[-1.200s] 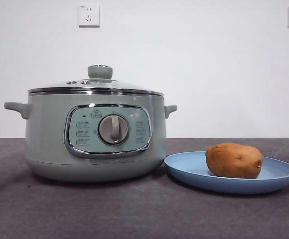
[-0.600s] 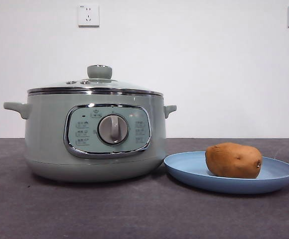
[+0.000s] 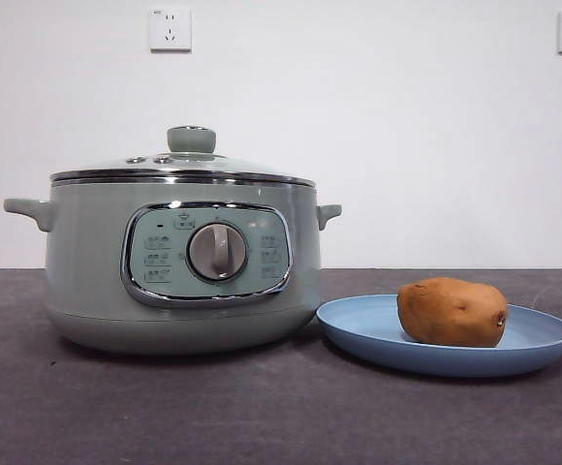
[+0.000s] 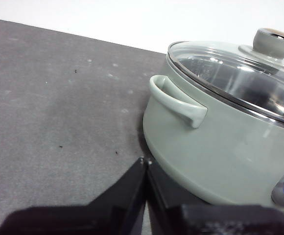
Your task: Take the potato out from the steamer,put the potato on the plate,close the lid
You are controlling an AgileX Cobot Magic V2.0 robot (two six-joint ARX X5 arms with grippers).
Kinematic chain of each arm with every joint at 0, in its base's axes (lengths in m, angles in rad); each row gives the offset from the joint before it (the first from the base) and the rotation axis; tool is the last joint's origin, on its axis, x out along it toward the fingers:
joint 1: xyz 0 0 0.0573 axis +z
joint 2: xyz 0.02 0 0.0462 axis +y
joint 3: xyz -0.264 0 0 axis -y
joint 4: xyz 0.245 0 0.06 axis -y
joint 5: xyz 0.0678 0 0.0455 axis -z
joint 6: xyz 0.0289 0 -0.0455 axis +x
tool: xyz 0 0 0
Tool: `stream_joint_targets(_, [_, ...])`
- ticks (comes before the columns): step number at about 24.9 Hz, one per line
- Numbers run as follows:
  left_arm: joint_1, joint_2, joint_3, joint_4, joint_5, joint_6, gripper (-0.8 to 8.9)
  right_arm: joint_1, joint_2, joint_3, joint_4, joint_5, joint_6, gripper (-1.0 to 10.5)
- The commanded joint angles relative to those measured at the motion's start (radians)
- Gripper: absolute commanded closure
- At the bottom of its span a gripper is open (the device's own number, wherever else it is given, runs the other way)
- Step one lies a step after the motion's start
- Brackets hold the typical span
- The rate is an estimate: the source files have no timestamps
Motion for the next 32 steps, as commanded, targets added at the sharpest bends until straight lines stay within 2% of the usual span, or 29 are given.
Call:
stream_joint_targets(1, [0.003,-0.002,-0.013,0.002,-0.002,-0.003,8.17,0.0,0.0,0.003,0.002,0.003,-0.005,9.5])
stream_joint_targets(9, [0.003,-0.002,-0.013,0.002,-0.002,-0.003,8.17,0.0,-0.003,0.003,-0.03,0.003,-0.013,9.5])
stream_joint_targets(10, [0.003,-0.002,-0.013,0.002,-0.002,-0.003,8.17,-0.003,-0.011,0.003,-0.034,0.008,-0.029,9.5])
stream_joint_targets(12, [0.003,-0.002,-0.013,0.002,-0.002,-0.003,8.17,-0.038,-0.026,0.003,-0.04,0.04,-0.12,9.5])
stream_joint_targets(13, [0.003,-0.002,-0.013,0.002,-0.002,-0.003,8.17,-0.058,-0.032,0.001,-0.039,0.048,-0.14,9.5])
stream_joint_targets(16, [0.003,-0.002,-0.013,0.002,-0.002,-0.003,8.17,-0.13,-0.089,-0.055,-0.003,0.048,-0.15,9.5])
stream_joint_targets(19, [0.003,-0.002,-0.013,0.002,-0.002,-0.003,8.17,-0.213,-0.176,-0.216,0.151,0.048,-0.122,9.5])
stream_joint_targets(22, [0.003,-0.002,-0.013,0.002,-0.002,-0.003,8.17,-0.285,-0.298,-0.482,0.406,0.048,-0.092,9.5])
stream_joint_targets(24, [0.003,-0.002,-0.013,0.002,-0.002,-0.003,8.17,-0.314,-0.372,-0.647,0.549,0.048,-0.047,9.5])
stream_joint_targets(32, [0.003,-0.002,-0.013,0.002,-0.002,-0.003,8.17,-0.385,-0.616,-1.067,0.726,0.05,0.087,9.5])
